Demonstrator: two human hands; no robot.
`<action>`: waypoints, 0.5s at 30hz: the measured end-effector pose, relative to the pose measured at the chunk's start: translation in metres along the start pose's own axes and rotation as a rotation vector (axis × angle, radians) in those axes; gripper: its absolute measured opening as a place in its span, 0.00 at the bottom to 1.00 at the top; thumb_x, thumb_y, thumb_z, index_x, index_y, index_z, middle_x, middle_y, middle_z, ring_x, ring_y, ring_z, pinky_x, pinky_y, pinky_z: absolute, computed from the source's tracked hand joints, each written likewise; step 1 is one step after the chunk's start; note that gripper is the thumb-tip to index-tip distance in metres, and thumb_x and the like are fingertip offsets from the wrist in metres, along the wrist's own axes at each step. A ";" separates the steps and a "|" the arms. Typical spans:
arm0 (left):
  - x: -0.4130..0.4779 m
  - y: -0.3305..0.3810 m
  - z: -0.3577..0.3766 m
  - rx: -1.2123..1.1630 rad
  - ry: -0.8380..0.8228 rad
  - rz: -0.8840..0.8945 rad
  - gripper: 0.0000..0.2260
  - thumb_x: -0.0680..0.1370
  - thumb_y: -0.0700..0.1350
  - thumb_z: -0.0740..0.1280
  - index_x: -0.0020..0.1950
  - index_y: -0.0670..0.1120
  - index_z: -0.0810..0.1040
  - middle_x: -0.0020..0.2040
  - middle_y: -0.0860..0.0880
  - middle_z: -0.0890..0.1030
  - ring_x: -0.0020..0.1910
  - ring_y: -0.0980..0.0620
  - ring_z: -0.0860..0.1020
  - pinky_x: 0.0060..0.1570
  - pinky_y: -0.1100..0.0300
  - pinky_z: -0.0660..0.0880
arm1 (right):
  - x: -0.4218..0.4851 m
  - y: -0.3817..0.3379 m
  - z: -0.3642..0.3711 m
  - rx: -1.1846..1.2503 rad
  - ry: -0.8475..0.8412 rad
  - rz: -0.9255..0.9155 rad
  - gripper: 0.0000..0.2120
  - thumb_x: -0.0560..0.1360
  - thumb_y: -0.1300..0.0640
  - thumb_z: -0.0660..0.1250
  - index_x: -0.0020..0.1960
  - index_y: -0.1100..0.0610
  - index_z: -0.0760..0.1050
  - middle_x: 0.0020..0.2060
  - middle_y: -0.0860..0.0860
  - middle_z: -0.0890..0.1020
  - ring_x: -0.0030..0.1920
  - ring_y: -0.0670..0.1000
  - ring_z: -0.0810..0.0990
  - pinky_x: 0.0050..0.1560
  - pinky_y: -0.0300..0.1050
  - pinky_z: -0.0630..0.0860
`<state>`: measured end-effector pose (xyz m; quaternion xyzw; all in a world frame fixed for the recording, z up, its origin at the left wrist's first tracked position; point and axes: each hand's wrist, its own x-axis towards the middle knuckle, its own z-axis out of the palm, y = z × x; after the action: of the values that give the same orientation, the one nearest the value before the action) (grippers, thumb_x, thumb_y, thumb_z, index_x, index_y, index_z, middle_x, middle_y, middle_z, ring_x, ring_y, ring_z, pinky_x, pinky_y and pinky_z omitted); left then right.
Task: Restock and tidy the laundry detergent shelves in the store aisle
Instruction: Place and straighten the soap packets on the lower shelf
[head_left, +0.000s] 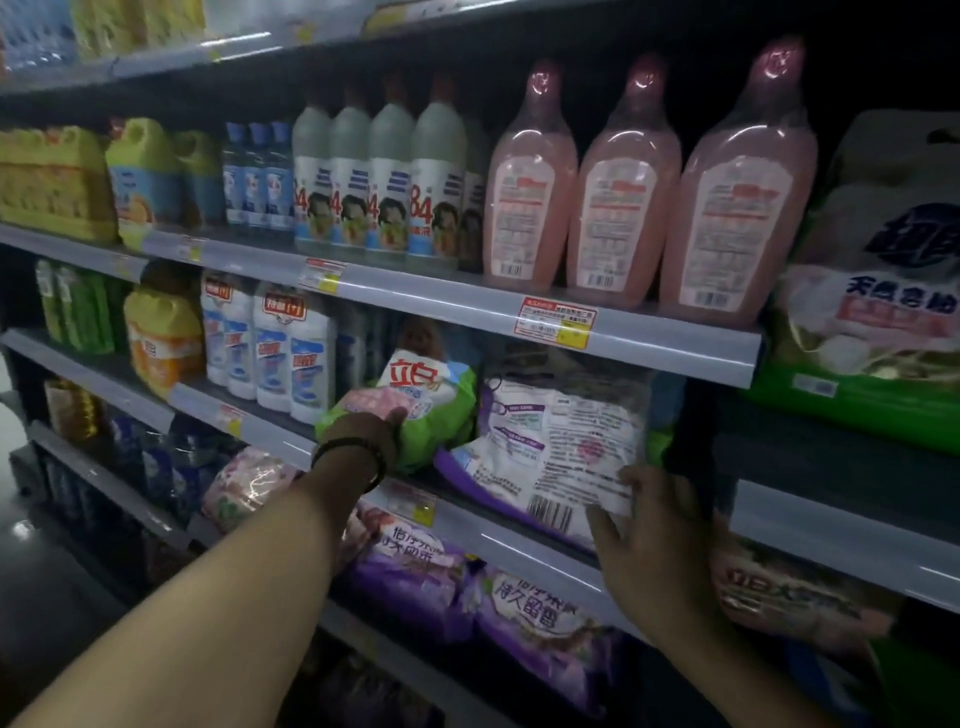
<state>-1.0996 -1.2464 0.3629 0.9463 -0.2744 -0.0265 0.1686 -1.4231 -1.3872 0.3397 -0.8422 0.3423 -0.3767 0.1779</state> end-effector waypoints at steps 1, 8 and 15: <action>-0.002 0.003 0.005 0.052 0.008 -0.047 0.31 0.83 0.66 0.53 0.84 0.55 0.58 0.79 0.39 0.68 0.76 0.39 0.70 0.73 0.48 0.69 | 0.003 0.005 0.001 -0.044 0.012 0.017 0.22 0.75 0.48 0.76 0.64 0.51 0.71 0.61 0.55 0.74 0.61 0.60 0.75 0.62 0.61 0.75; -0.058 0.033 -0.007 0.348 0.212 -0.108 0.22 0.85 0.56 0.56 0.67 0.44 0.80 0.64 0.44 0.83 0.61 0.43 0.82 0.54 0.52 0.76 | 0.025 0.003 0.015 0.175 -0.146 0.357 0.30 0.72 0.37 0.76 0.61 0.54 0.67 0.56 0.54 0.82 0.55 0.61 0.83 0.58 0.60 0.80; -0.140 0.073 0.004 0.256 0.313 0.164 0.20 0.83 0.57 0.58 0.60 0.45 0.81 0.58 0.43 0.84 0.56 0.39 0.84 0.52 0.51 0.79 | 0.041 0.001 0.014 0.383 -0.140 0.499 0.30 0.59 0.35 0.84 0.49 0.56 0.84 0.41 0.52 0.88 0.40 0.56 0.88 0.47 0.55 0.87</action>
<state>-1.2561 -1.2313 0.3772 0.9271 -0.3222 0.1695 0.0890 -1.3930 -1.4168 0.3513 -0.7073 0.4481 -0.3204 0.4430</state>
